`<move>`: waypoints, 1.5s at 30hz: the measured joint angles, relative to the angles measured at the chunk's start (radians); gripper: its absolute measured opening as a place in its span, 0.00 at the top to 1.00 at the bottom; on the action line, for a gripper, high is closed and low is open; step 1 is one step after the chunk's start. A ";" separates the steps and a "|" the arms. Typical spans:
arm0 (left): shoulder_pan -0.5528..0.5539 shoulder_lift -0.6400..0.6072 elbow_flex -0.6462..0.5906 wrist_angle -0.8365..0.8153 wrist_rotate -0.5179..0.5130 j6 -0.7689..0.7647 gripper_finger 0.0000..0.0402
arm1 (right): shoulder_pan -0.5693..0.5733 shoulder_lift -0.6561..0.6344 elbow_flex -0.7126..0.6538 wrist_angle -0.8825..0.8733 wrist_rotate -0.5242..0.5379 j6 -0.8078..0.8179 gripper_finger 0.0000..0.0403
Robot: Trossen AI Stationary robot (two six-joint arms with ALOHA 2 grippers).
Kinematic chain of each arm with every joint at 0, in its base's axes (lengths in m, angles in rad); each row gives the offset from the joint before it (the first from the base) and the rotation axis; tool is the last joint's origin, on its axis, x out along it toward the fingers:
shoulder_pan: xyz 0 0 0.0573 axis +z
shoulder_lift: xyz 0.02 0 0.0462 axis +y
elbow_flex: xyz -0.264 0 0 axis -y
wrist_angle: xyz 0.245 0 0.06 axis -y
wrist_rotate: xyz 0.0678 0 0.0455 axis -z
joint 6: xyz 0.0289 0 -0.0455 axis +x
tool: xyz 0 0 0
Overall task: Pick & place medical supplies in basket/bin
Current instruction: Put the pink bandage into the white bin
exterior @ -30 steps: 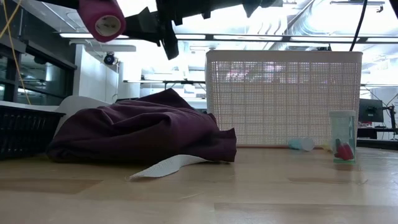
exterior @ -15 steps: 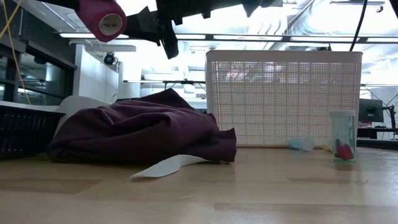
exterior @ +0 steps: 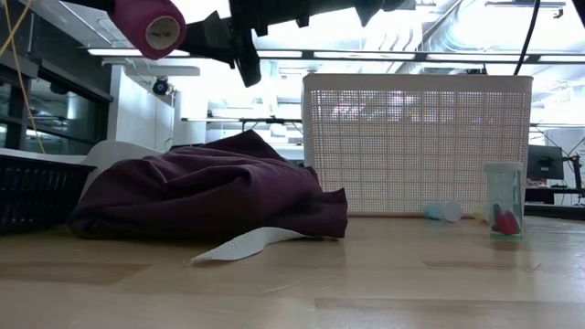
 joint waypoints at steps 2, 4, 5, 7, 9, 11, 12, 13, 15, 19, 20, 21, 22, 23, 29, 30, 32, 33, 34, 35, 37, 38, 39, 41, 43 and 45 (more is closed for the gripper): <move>-0.001 0.000 -0.001 -0.006 0.002 0.000 0.93 | 0.000 0.000 0.000 0.000 -0.005 0.000 0.42; -0.001 0.000 -0.001 -0.007 0.004 0.000 0.93 | 0.000 0.000 0.000 0.000 -0.010 0.000 0.39; -0.001 0.000 -0.001 -0.007 0.004 -0.001 0.93 | 0.000 0.000 0.000 0.000 -0.011 0.000 0.37; -0.001 0.000 -0.001 -0.007 0.002 -0.001 0.93 | 0.000 0.000 0.000 0.000 -0.012 0.000 0.34; -0.001 0.000 -0.001 -0.007 0.002 -0.001 0.93 | 0.001 0.000 0.000 0.000 -0.012 0.000 0.31; -0.001 0.000 -0.001 -0.007 0.001 -0.001 0.93 | 0.000 0.000 0.000 0.000 -0.013 0.000 0.29; -0.001 0.000 -0.001 -0.007 0.000 -0.001 0.93 | -0.003 0.000 0.000 -0.001 -0.016 0.000 0.28; -0.001 0.000 -0.001 -0.007 -0.001 -0.001 0.93 | -0.005 0.000 0.000 -0.006 -0.020 -0.003 0.28; -0.001 0.000 -0.001 -0.007 -0.004 -0.002 0.93 | -0.012 -0.001 0.000 -0.021 -0.021 -0.006 0.27; -0.016 0.000 -0.001 -0.007 -0.005 -0.021 0.93 | -0.030 -0.001 0.000 -0.057 -0.057 -0.007 0.26; -0.022 0.000 -0.001 -0.007 -0.004 -0.029 0.93 | -0.035 -0.001 0.000 -0.061 -0.076 -0.007 0.26; -0.031 0.000 -0.001 -0.008 -0.006 -0.039 0.93 | -0.038 -0.001 0.000 -0.061 -0.096 -0.006 0.26; -0.040 0.000 -0.001 -0.009 -0.007 -0.053 0.93 | -0.040 -0.001 0.000 -0.061 -0.113 -0.005 0.26; -0.049 0.000 -0.001 -0.013 -0.006 -0.066 0.93 | -0.043 -0.001 0.000 -0.061 -0.127 -0.003 0.26; -0.101 -0.001 -0.001 -0.080 0.000 -0.189 0.93 | -0.044 -0.001 0.000 -0.061 -0.153 -0.001 0.26; -0.111 -0.001 -0.001 -0.096 0.000 -0.213 0.93 | -0.044 -0.001 0.000 -0.061 -0.157 -0.001 0.26; -0.127 -0.001 -0.001 -0.123 -0.002 -0.260 0.93 | -0.044 -0.001 0.000 -0.061 -0.173 -0.001 0.26; -0.135 -0.001 -0.001 -0.138 -0.002 -0.285 0.93 | -0.044 -0.001 0.000 -0.061 -0.176 0.000 0.26; -0.143 -0.001 -0.001 -0.154 -0.001 -0.314 0.93 | -0.044 -0.001 0.000 -0.061 -0.176 0.000 0.26; -0.150 -0.001 -0.001 -0.171 -0.001 -0.345 0.93 | -0.044 -0.001 0.000 -0.061 -0.175 0.000 0.26; -0.164 -0.001 -0.001 -0.206 -0.002 -0.418 0.93 | -0.044 -0.001 0.000 -0.061 -0.175 0.000 0.26; -0.171 -0.001 -0.001 -0.226 -0.002 -0.457 0.93 | -0.044 -0.001 0.000 -0.061 -0.174 0.000 0.26; -0.179 -0.001 -0.001 -0.246 -0.002 -0.495 0.93 | -0.044 -0.001 0.000 -0.061 -0.174 0.000 0.26; -0.195 -0.001 -0.001 -0.281 -0.002 -0.570 0.93 | -0.044 -0.001 0.000 -0.061 -0.173 0.000 0.26; -0.212 -0.001 -0.001 -0.319 -0.002 -0.636 0.93 | -0.044 -0.001 0.000 -0.061 -0.172 0.000 0.26; -0.228 -0.001 -0.001 -0.357 -0.003 -0.691 0.93 | -0.044 -0.001 0.000 -0.061 -0.172 0.000 0.26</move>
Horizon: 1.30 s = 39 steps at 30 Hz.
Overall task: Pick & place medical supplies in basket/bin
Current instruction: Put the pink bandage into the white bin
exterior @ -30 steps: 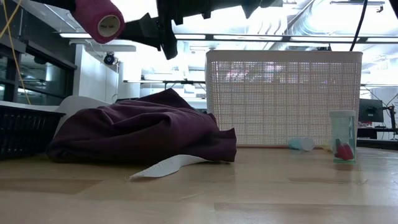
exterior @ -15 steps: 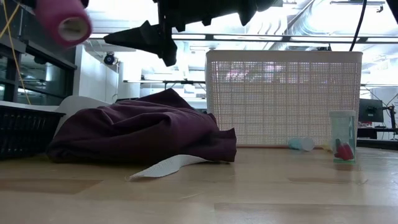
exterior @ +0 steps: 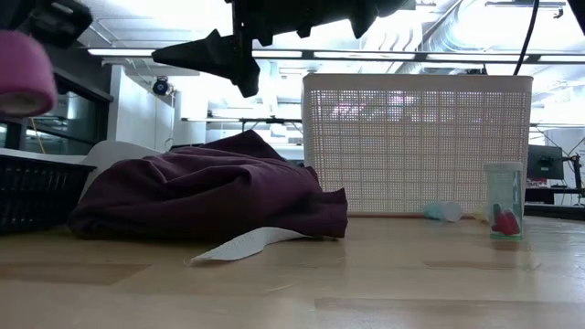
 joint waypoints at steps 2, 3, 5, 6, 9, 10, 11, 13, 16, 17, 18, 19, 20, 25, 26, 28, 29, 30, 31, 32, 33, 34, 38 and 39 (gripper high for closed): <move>-0.013 0.000 0.000 -0.039 -0.001 -0.046 0.93 | 0.000 0.000 0.000 0.000 0.000 0.000 0.26; -0.018 0.000 0.000 -0.060 -0.001 -0.069 0.93 | 0.000 0.000 0.000 0.000 0.000 0.000 0.26; -0.022 0.000 0.000 -0.104 -0.001 -0.116 0.93 | 0.000 0.000 0.000 0.000 0.000 0.000 0.26; -0.019 0.000 0.000 -0.127 -0.004 -0.142 0.93 | 0.000 0.000 0.000 0.000 0.000 0.000 0.26; 0.000 0.000 0.000 -0.183 -0.031 -0.205 0.93 | 0.000 0.000 0.000 0.000 0.000 0.000 0.26; 0.010 -0.003 0.000 -0.196 -0.032 -0.214 0.93 | 0.000 0.000 0.000 0.000 0.000 0.000 0.26; 0.021 -0.007 0.000 -0.210 -0.032 -0.220 0.93 | 0.000 0.000 0.000 0.000 0.000 0.000 0.26; 0.048 -0.018 0.000 -0.232 -0.032 -0.224 0.93 | 0.000 0.000 0.000 0.000 0.000 0.000 0.26; 0.100 -0.046 0.000 -0.275 -0.032 -0.227 0.93 | 0.000 0.000 0.000 0.000 0.000 0.000 0.26; 0.119 -0.058 0.000 -0.288 -0.032 -0.227 0.93 | 0.000 0.000 0.000 0.000 0.000 0.000 0.26; 0.137 -0.071 0.000 -0.300 -0.032 -0.228 0.93 | 0.000 0.000 0.000 0.000 0.000 0.000 0.26; 0.157 -0.086 0.000 -0.309 -0.033 -0.227 0.93 | 0.000 0.000 0.000 0.000 0.000 -0.001 0.26; 0.177 -0.099 0.000 -0.318 -0.033 -0.227 0.93 | 0.000 0.000 0.000 0.000 0.000 -0.002 0.26; 0.286 -0.164 0.000 -0.381 -0.031 -0.227 0.93 | 0.000 0.000 0.000 0.000 0.001 -0.007 0.26; 0.307 -0.173 0.000 -0.399 -0.031 -0.227 0.93 | 0.000 0.000 0.000 0.000 0.001 -0.007 0.26; 0.350 -0.188 0.000 -0.431 -0.029 -0.227 0.93 | 0.000 0.000 0.000 0.000 0.001 -0.007 0.26; 0.369 -0.194 0.000 -0.442 -0.028 -0.227 0.93 | 0.000 0.000 0.000 0.000 0.001 -0.007 0.26; 0.388 -0.199 0.000 -0.445 -0.028 -0.227 0.93 | 0.000 0.000 0.000 0.000 0.001 -0.007 0.26; 0.404 -0.204 0.000 -0.448 -0.028 -0.227 0.93 | 0.000 0.000 0.000 0.000 0.001 -0.007 0.26; 0.420 -0.207 0.000 -0.448 -0.027 -0.227 0.93 | 0.000 0.000 0.000 0.000 0.001 -0.007 0.26; 0.434 -0.210 0.000 -0.448 -0.027 -0.227 0.93 | 0.000 0.000 0.000 0.000 0.001 -0.007 0.26; 0.447 -0.210 0.000 -0.448 -0.027 -0.227 0.93 | 0.000 0.000 0.000 0.000 0.002 -0.007 0.26; 0.486 -0.208 -0.011 -0.437 -0.015 -0.229 0.93 | 0.000 0.000 0.000 0.000 0.004 -0.007 0.26; 0.493 -0.208 -0.021 -0.436 -0.006 -0.234 0.93 | 0.000 0.000 0.000 0.000 0.004 -0.007 0.26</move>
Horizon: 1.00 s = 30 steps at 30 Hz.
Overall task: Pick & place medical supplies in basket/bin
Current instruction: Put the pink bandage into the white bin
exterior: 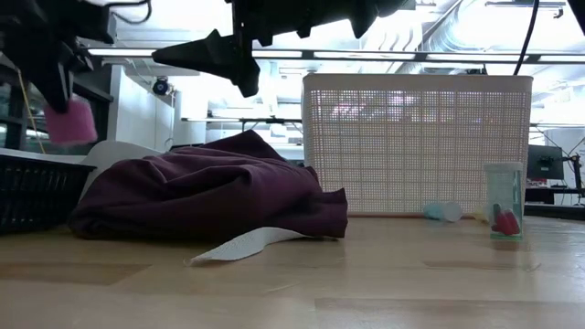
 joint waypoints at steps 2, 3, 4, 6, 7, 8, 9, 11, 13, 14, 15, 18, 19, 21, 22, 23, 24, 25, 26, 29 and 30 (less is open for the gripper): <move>0.012 0.000 -0.028 0.021 0.015 -0.017 0.93 | 0.002 0.000 0.000 0.000 0.000 0.000 0.26; 0.018 0.000 -0.043 0.034 0.018 -0.021 0.93 | 0.002 0.000 0.000 -0.001 0.000 0.000 0.26; 0.021 0.001 -0.057 0.040 0.019 -0.026 0.93 | 0.002 0.000 0.000 -0.001 0.000 0.000 0.26; 0.028 0.001 -0.079 0.049 0.017 -0.047 0.93 | 0.002 0.000 0.000 -0.001 0.000 0.000 0.26; 0.031 0.000 -0.088 0.060 0.016 -0.055 0.93 | 0.002 0.000 0.000 -0.001 0.000 0.000 0.26; 0.033 0.000 -0.098 0.074 0.017 -0.065 0.93 | 0.002 0.000 0.000 -0.001 0.000 0.000 0.26; 0.033 0.000 -0.109 0.086 0.020 -0.071 0.93 | 0.002 0.000 0.000 -0.001 0.000 0.000 0.26; 0.032 0.000 -0.135 0.123 0.041 -0.078 0.93 | 0.002 0.000 0.000 -0.001 0.000 0.000 0.26; 0.032 0.001 -0.161 0.165 0.058 -0.082 0.93 | 0.002 0.000 0.000 -0.001 0.000 -0.001 0.26; 0.032 0.001 -0.173 0.177 0.060 -0.084 0.93 | 0.002 0.000 0.000 -0.001 0.000 -0.001 0.26; 0.032 0.001 -0.184 0.183 0.061 -0.089 0.93 | 0.002 0.000 0.000 -0.001 0.000 -0.001 0.26; 0.032 0.001 -0.198 0.180 0.061 -0.104 0.93 | 0.002 0.000 0.000 -0.001 0.000 -0.003 0.26; 0.032 0.001 -0.198 0.182 0.060 -0.111 0.93 | 0.002 0.000 0.000 -0.001 0.000 -0.003 0.26; 0.032 0.001 -0.198 0.184 0.059 -0.128 0.93 | 0.002 0.000 0.000 -0.001 0.000 -0.003 0.26; 0.032 0.001 -0.198 0.183 0.060 -0.133 0.93 | 0.002 0.000 0.000 -0.001 0.000 -0.003 0.26; 0.032 0.001 -0.198 0.183 0.060 -0.138 0.93 | 0.002 0.000 0.000 -0.001 0.000 -0.003 0.26; 0.032 0.001 -0.198 0.182 0.059 -0.145 0.93 | 0.002 0.000 0.000 -0.001 0.000 -0.003 0.26; 0.032 0.001 -0.198 0.180 0.060 -0.148 0.93 | 0.002 0.000 0.000 -0.001 0.000 -0.003 0.26; 0.032 0.001 -0.198 0.178 0.060 -0.149 0.92 | 0.002 0.000 0.000 -0.001 0.000 -0.003 0.26; 0.032 0.001 -0.198 0.171 0.062 -0.153 0.89 | 0.002 0.000 0.000 -0.001 0.000 -0.003 0.26; 0.032 0.001 -0.198 0.171 0.063 -0.156 0.87 | 0.002 0.000 0.000 -0.001 0.000 -0.003 0.26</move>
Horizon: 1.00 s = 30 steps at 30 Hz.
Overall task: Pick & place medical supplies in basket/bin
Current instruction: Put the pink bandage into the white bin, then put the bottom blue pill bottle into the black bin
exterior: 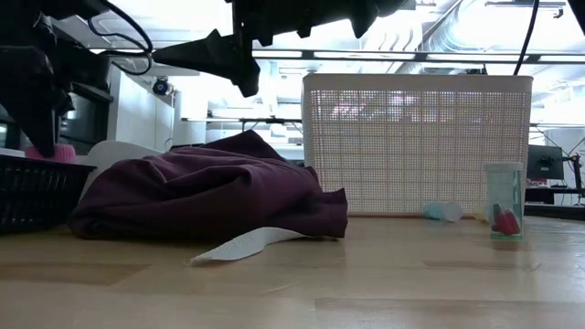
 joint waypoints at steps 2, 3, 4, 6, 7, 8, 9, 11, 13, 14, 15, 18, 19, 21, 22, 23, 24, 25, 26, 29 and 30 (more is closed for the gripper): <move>0.000 0.000 0.000 0.000 0.000 -0.001 0.83 | 0.000 0.000 0.000 0.000 0.000 0.000 0.26; 0.000 0.000 0.000 0.000 0.000 -0.002 0.81 | 0.000 0.000 0.000 0.000 0.000 0.000 0.26; 0.000 0.000 0.000 0.001 0.000 -0.002 0.80 | 0.000 0.000 0.000 0.000 0.000 0.000 0.26; 0.000 0.000 0.000 0.000 0.001 -0.002 0.77 | 0.000 0.000 -0.001 0.000 0.000 0.000 0.26; 0.000 0.000 0.000 0.001 0.001 -0.002 0.75 | 0.000 0.000 -0.001 0.000 0.000 0.000 0.26; 0.000 0.000 0.000 0.000 0.001 -0.002 0.74 | 0.000 0.000 -0.001 0.000 0.000 0.000 0.26; 0.000 0.000 0.000 0.001 0.001 -0.002 0.74 | 0.000 0.000 -0.001 0.000 0.000 0.000 0.26; 0.000 0.000 0.000 0.001 0.001 -0.002 0.73 | 0.000 0.000 -0.001 0.000 0.000 0.000 0.26; 0.000 0.000 0.000 0.001 0.001 -0.002 0.73 | 0.000 0.000 -0.001 0.000 0.000 0.000 0.26; 0.000 0.000 0.000 0.001 0.001 -0.002 0.73 | 0.000 0.000 -0.001 0.000 0.000 0.000 0.26; 0.000 0.000 0.003 -0.001 0.001 -0.002 0.73 | 0.000 0.000 -0.001 0.000 0.000 0.000 0.26; 0.000 0.001 0.049 0.000 0.020 0.011 0.73 | 0.000 0.000 -0.001 0.000 0.000 0.001 0.26; 0.000 0.000 0.069 0.002 0.029 0.026 0.73 | 0.000 0.000 -0.001 0.000 0.000 0.001 0.26; 0.000 0.000 0.111 0.002 0.034 0.042 0.73 | 0.000 0.000 -0.001 0.000 0.000 0.000 0.26; 0.000 0.000 0.130 0.006 0.032 0.052 0.73 | 0.000 0.000 -0.001 0.000 0.000 -0.003 0.26; 0.000 0.000 0.147 0.012 0.031 0.064 0.73 | 0.000 0.000 -0.001 0.000 0.000 -0.012 0.26; 0.000 0.000 0.161 0.019 0.029 0.077 0.73 | 0.000 0.000 -0.001 0.000 0.000 -0.019 0.26; 0.000 0.000 0.170 0.028 0.027 0.088 0.73 | 0.000 0.000 -0.001 0.000 0.000 -0.020 0.26; 0.000 0.000 0.177 0.040 0.027 0.093 0.73 | 0.000 0.000 -0.001 0.000 0.000 -0.021 0.26; -0.003 0.000 0.180 0.079 0.026 0.114 0.73 | 0.001 0.000 -0.001 0.000 0.000 -0.023 0.26; -0.005 0.000 0.180 0.088 0.026 0.122 0.73 | 0.001 0.000 -0.001 0.000 0.000 -0.023 0.26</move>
